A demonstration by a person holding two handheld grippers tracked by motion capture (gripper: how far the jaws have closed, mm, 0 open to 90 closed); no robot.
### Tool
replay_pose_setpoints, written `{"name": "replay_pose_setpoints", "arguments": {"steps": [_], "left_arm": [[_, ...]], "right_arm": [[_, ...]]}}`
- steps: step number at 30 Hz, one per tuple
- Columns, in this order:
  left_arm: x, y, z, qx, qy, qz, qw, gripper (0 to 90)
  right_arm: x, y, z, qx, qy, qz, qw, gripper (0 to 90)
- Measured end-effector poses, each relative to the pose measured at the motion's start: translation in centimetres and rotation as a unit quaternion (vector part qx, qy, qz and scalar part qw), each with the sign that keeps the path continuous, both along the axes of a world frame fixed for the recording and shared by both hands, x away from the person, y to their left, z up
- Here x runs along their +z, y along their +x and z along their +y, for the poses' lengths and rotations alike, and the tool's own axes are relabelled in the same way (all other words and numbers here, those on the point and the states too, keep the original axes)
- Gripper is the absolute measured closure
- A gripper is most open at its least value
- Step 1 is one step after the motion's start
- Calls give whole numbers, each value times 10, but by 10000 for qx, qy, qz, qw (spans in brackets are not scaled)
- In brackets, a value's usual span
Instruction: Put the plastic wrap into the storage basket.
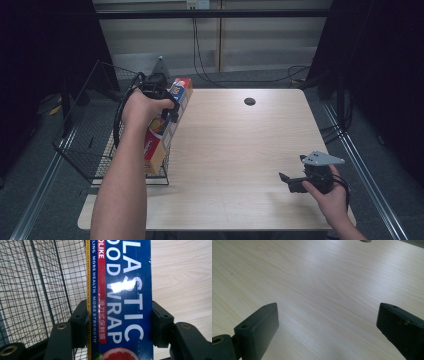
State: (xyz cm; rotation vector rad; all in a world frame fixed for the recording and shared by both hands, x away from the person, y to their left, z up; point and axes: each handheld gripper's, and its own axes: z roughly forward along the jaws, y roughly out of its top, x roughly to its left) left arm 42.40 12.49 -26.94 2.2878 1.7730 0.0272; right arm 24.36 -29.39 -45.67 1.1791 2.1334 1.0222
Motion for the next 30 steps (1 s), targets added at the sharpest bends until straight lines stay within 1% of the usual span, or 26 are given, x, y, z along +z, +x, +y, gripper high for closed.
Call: {"name": "replay_pose_setpoints", "arguments": {"steps": [4,7,8,9,10,13,19,23,25,26,30], "left_arm": [[4,-1,3,26,21,-41,10000,440],[5,0,6,36,0,-40,10000,440],[7,-1,8,92,-45,-39,9999,440],[7,-1,8,92,-45,-39,9999,440],[9,0,11,75,-2,-20,10000,440],[9,0,13,89,27,-37,9999,440],[13,0,23,168,16,-40,9998,440],[16,1,29,267,1,-79,9996,440],[17,1,31,223,27,-76,9997,440],[18,1,33,265,14,-80,9996,439],[20,1,37,303,39,-91,9995,440]], "right_arm": [[-1,0,0,1,-16,5,10000,39],[-1,0,0,-19,-19,3,10000,39],[-1,0,0,-31,-33,-9,10000,39],[-1,0,0,-31,-33,-9,10000,39],[-1,0,0,-4,-26,1,10000,39],[-1,0,0,-23,-19,-10,10000,39],[-1,0,0,-30,-24,-8,10000,38],[-1,0,0,-29,-26,-10,10000,39],[-1,0,0,-35,-36,0,10000,39],[-1,0,1,-58,-65,-37,10000,39],[-1,0,1,-35,-44,-47,10000,39]]}}
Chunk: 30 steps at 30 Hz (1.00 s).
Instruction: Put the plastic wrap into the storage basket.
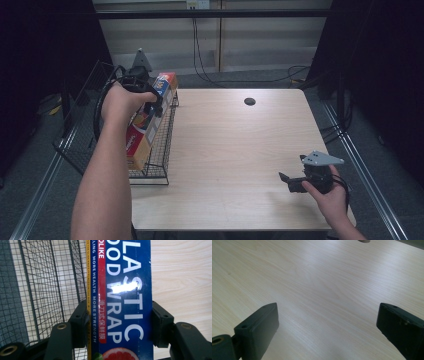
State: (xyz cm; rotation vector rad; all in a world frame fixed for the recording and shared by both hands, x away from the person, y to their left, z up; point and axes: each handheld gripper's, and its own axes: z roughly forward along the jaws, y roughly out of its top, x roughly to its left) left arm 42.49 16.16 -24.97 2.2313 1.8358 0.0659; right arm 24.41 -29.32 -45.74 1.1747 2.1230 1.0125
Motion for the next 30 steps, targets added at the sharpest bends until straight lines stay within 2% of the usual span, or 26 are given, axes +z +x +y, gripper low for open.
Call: {"name": "replay_pose_setpoints", "arguments": {"steps": [3,6,20,26,30], "left_arm": [[2,0,3,14,3,35,10000,439],[3,0,5,31,45,-15,10000,440],[12,-2,22,142,5,-41,9999,440],[15,-3,28,311,6,-49,9995,440],[16,-3,33,337,-10,-41,9994,440]], "right_arm": [[0,0,-1,-2,10,15,10000,38],[1,0,-1,-5,18,17,10000,39],[0,0,0,14,4,37,10000,39],[0,0,0,-22,-32,-9,10000,38],[0,0,0,-6,-1,10,10000,37]]}}
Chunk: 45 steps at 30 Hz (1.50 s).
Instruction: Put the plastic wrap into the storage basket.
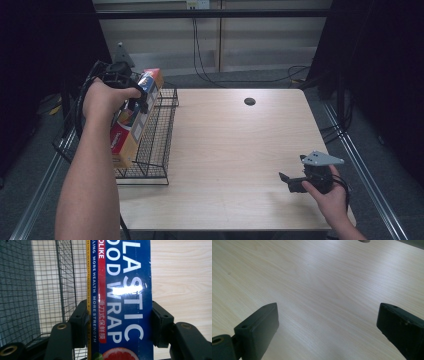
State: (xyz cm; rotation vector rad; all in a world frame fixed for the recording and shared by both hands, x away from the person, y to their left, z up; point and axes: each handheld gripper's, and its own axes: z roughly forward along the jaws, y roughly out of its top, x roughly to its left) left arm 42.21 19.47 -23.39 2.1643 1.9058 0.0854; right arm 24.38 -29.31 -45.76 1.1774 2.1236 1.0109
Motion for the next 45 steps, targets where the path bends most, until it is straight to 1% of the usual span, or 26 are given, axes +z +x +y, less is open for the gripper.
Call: {"name": "replay_pose_setpoints", "arguments": {"steps": [4,6,10,15,17,22,24,27,28,29,34,36,38,40,41,42,43,45], "left_arm": [[1,-1,4,51,37,-13,10000,440],[2,-1,5,48,17,-2,10000,440],[3,-1,10,123,-11,-23,9999,440],[5,-2,15,208,8,-67,9998,440],[6,-2,17,187,11,-48,9998,440],[7,-3,23,270,10,-36,9996,440],[7,-3,24,265,17,-44,9996,440],[7,-3,28,324,15,-81,9994,440],[7,-3,30,275,25,-59,9996,440],[7,-3,30,328,17,-70,9994,440],[7,-3,34,356,47,-67,9993,440],[7,-3,36,362,111,-61,9993,440],[6,-3,39,434,81,-72,9990,440],[6,-3,40,447,79,-83,9989,440],[6,-3,41,433,125,-104,9989,440],[6,-3,42,440,122,-86,9989,440],[6,-3,43,460,175,-99,9987,440],[6,-3,44,501,174,-97,9985,439]], "right_arm": [[0,0,0,0,5,18,10000,37],[0,0,-1,3,-3,7,10000,38],[-1,0,1,19,-11,22,10000,38],[-1,0,0,-10,-33,-5,10000,38],[-1,0,0,-14,-36,-5,10000,38],[-1,0,1,27,5,41,10000,38],[-1,0,1,9,-10,34,10000,38],[-1,0,1,20,1,32,10000,38],[-1,0,1,21,1,33,10000,38],[-1,0,1,18,2,38,10000,38],[-1,1,1,2,-6,36,10000,38],[-1,1,1,0,-8,38,10000,38],[-1,1,1,-14,-14,39,10000,38],[-2,1,1,-15,-15,34,10000,38],[-2,1,1,-15,-15,34,10000,38],[-2,1,1,-17,-16,30,10000,38],[-2,1,1,-10,-11,35,10000,39],[-2,1,1,-10,-8,46,10000,38]]}}
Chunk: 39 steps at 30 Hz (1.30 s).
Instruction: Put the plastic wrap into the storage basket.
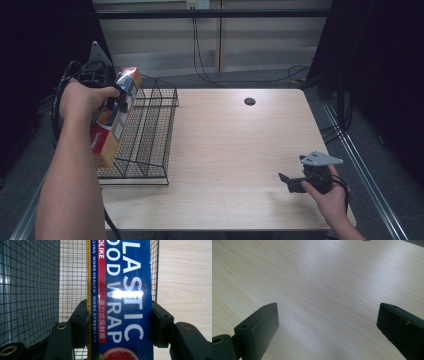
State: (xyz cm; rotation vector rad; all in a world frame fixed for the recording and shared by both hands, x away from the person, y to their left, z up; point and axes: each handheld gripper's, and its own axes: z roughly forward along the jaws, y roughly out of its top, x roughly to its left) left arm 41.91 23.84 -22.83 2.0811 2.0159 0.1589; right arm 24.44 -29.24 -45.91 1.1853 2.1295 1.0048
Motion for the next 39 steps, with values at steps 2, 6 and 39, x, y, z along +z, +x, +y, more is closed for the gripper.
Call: {"name": "replay_pose_setpoints", "arguments": {"steps": [2,6,39], "left_arm": [[-2,0,3,-32,16,9,10000,439],[-4,0,5,24,-8,-34,10000,440],[-27,6,32,281,164,10,9995,437]], "right_arm": [[0,0,0,19,5,14,10000,38],[-1,1,1,36,-6,-14,10000,38],[-2,1,1,37,-34,54,10000,38]]}}
